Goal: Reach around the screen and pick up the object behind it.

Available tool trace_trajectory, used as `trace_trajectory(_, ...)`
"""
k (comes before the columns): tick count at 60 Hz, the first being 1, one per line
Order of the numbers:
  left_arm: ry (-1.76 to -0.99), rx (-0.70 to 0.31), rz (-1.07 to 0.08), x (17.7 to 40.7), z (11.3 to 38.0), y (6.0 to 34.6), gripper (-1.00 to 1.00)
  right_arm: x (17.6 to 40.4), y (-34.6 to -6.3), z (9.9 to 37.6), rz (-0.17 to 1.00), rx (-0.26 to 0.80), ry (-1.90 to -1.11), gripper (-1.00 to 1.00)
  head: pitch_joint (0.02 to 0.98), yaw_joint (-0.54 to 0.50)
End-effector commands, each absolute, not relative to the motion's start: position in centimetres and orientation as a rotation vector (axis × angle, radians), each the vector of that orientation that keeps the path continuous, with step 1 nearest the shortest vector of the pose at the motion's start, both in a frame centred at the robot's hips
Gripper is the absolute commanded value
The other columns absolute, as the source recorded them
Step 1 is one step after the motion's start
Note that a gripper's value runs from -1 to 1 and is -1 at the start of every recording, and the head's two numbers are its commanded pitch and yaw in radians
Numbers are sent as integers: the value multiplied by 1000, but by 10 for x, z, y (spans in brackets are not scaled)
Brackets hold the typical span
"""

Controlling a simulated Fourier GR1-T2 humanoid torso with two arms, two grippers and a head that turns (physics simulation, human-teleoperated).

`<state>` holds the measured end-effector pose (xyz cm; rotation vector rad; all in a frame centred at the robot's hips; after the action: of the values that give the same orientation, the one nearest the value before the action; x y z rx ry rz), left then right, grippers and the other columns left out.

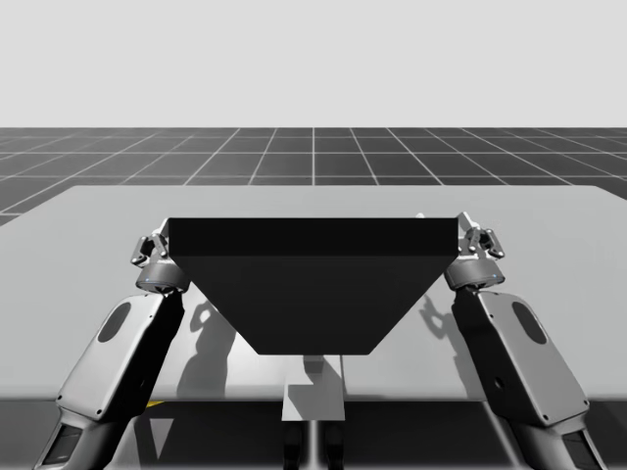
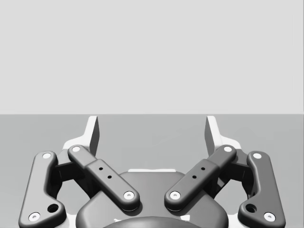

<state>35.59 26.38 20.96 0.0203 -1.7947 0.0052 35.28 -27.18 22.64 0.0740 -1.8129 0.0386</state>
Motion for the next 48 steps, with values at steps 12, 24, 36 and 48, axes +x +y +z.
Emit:
trace_trajectory(12,-1747,-2,-32,355,208,261,-1000,347,-266,225,170,109,-1785,-1000,153,-19)
trace_trajectory(24,-1616,-136,-202,344,203,259,-1000,333,-262,227,329,298,-1742,-1000,157,-16)
trace_trajectory(36,-1536,-269,-385,313,214,267,-1000,313,-257,221,483,475,-1721,-1000,163,-12)
trace_trajectory(48,-1499,-390,-538,279,222,292,-1000,289,-269,217,651,603,-1696,-1000,170,-17)
